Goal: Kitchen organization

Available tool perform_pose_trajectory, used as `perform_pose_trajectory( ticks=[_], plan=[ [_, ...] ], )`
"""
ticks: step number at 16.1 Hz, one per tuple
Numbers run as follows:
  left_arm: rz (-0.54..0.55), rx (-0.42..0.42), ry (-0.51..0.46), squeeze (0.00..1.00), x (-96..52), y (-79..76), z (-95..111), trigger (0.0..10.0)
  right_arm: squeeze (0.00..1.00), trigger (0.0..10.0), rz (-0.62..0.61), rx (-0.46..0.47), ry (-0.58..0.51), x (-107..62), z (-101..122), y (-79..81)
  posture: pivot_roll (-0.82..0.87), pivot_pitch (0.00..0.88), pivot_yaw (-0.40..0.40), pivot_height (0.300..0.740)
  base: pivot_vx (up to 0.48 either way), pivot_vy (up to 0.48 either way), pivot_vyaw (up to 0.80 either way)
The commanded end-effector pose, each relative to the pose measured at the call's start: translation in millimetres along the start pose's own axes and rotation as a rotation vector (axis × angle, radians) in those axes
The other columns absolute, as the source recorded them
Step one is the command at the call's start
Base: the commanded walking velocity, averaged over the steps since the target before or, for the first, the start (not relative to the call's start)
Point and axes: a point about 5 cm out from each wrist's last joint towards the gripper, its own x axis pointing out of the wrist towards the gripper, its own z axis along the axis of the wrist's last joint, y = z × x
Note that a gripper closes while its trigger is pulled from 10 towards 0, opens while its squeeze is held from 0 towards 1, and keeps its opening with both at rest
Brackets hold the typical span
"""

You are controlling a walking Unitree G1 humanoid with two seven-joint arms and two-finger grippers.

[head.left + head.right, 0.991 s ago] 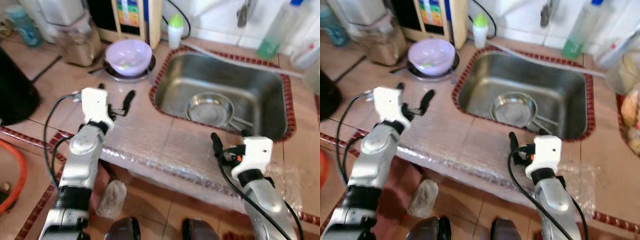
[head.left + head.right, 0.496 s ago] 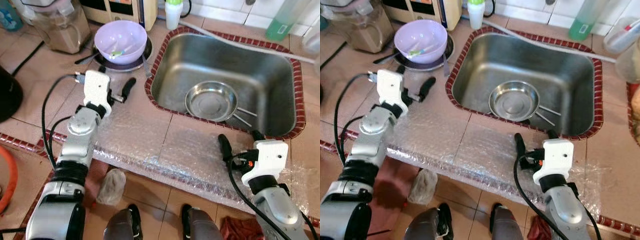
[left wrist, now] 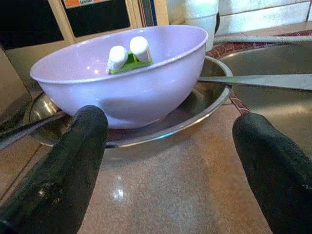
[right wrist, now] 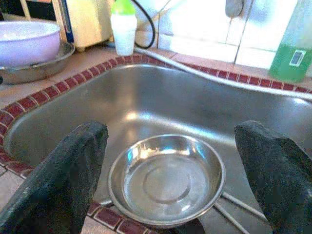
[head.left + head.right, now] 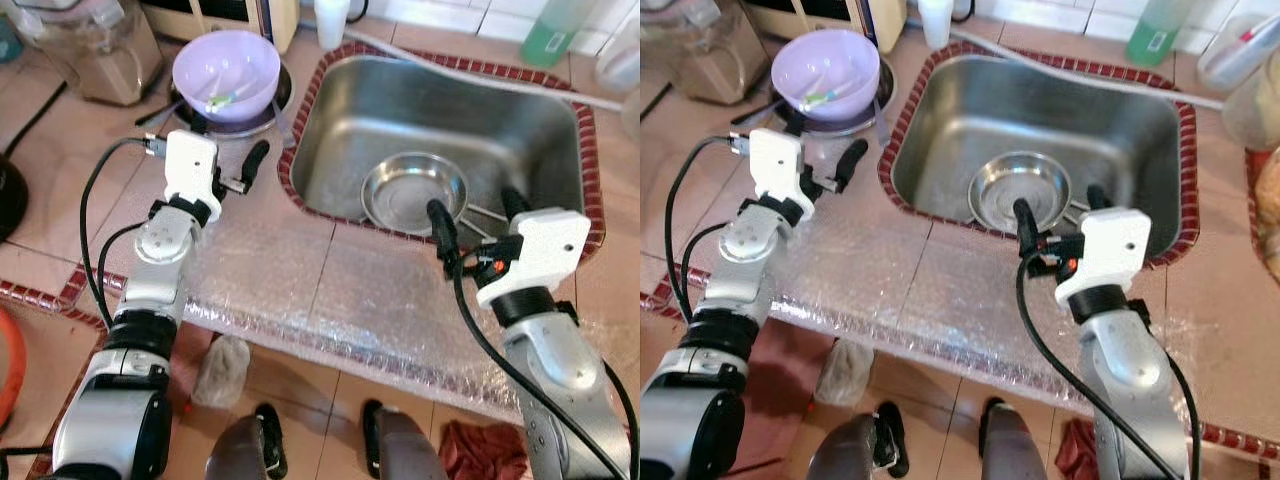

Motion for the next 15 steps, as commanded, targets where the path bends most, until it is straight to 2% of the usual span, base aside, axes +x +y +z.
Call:
perform_pose_trajectory(
  ticks=[1, 3, 6, 8, 11, 12, 14, 15],
  plan=[
    [0.011, 0.019, -0.015, 0.00, 0.3, 1.5, 1.2, 10.0, 0.00, 10.0, 0.000, 0.001, 0.025, -3.9, -2.8, -0.8, -0.25, 0.270, 0.048, 0.740, 0.000, 0.000, 0.00],
    [0.012, 0.042, -0.039, 0.00, 0.8, 2.3, 4.4, 10.0, 0.00, 10.0, 0.012, -0.004, 0.055, -4.6, -6.9, 0.0, -0.24, 0.268, 0.044, 0.740, 0.000, 0.000, 0.00],
    [-0.008, 0.121, -0.064, 0.00, 3.9, 7.0, 10.4, 10.0, 0.00, 10.0, 0.031, 0.001, 0.052, -0.1, -6.1, 4.1, -0.23, 0.275, 0.037, 0.740, 0.000, 0.000, 0.00],
    [-0.020, 0.112, -0.043, 0.00, 9.4, 6.4, 10.0, 10.0, 0.00, 10.0, 0.057, 0.017, 0.041, 2.2, -2.5, 8.4, -0.24, 0.278, 0.037, 0.740, 0.000, 0.000, 0.00],
    [-0.080, 0.117, 0.013, 0.00, 16.9, 0.0, 4.3, 10.0, 0.00, 10.0, 0.112, 0.095, -0.002, 6.7, 12.2, 17.6, -0.26, 0.280, 0.040, 0.740, 0.000, 0.000, 0.00],
    [-0.099, 0.121, 0.036, 0.00, 19.5, -1.5, 2.4, 10.0, 0.00, 10.0, 0.161, 0.131, -0.039, 9.2, 23.5, 25.7, -0.26, 0.279, 0.042, 0.740, 0.000, 0.000, 0.00],
    [-0.107, 0.107, 0.068, 0.00, 24.8, -1.2, 1.7, 10.0, 0.00, 10.0, 0.255, 0.163, -0.116, 14.1, 44.7, 40.2, -0.27, 0.277, 0.045, 0.740, 0.000, 0.000, 0.00],
    [-0.113, 0.109, 0.078, 0.00, 26.2, -1.6, 1.6, 10.0, 0.00, 10.0, 0.270, 0.161, -0.130, 15.6, 48.1, 42.4, -0.27, 0.275, 0.048, 0.740, 0.000, 0.000, 0.00]
  ],
)
